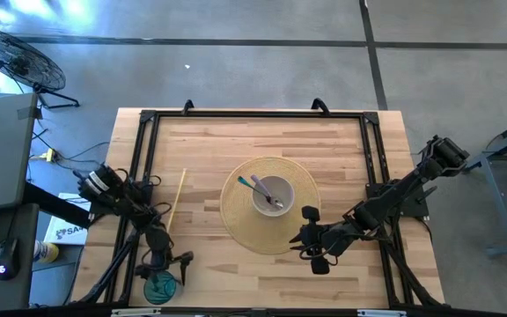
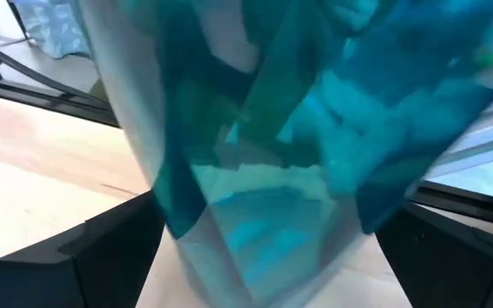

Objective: Pick & Place Utensil
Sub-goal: Put the green cup to the top right of the white bowl on the table placemat

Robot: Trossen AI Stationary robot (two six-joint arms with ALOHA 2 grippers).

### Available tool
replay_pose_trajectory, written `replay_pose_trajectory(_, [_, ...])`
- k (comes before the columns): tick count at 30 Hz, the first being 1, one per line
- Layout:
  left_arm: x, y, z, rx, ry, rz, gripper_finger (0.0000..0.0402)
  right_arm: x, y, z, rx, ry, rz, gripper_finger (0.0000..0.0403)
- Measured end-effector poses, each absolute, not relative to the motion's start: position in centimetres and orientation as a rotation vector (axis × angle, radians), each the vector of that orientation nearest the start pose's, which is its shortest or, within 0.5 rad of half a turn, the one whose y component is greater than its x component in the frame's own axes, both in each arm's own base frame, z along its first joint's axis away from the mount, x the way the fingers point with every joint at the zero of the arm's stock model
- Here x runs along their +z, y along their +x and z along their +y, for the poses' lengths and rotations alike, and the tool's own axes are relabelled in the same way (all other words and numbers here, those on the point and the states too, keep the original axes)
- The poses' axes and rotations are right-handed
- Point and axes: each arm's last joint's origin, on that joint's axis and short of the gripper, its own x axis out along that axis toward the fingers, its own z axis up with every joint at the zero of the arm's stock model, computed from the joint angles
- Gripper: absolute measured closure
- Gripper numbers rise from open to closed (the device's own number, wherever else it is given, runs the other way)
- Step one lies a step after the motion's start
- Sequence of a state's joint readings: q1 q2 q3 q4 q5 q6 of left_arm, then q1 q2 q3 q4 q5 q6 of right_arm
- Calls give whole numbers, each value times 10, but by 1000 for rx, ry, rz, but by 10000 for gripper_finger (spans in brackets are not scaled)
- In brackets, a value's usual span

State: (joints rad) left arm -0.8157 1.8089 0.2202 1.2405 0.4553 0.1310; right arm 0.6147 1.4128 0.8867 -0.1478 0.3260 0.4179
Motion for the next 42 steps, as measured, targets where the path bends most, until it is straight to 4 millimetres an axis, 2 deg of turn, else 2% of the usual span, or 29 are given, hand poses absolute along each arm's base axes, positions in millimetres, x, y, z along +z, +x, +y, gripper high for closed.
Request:
replay_pose_trajectory(18, [84,155,-182,-1293,169,294,7,234,246,163,147,98,642,329])
replay_pose_trajectory(21, [84,156,-184,-1296,168,297,24,234,246,163,147,98,642,329])
replay_pose_trajectory(27, [85,156,-184,-1299,176,284,85,234,246,163,147,98,642,329])
replay_pose_trajectory(42, [84,157,-184,-1274,169,299,83,234,246,163,147,98,642,329])
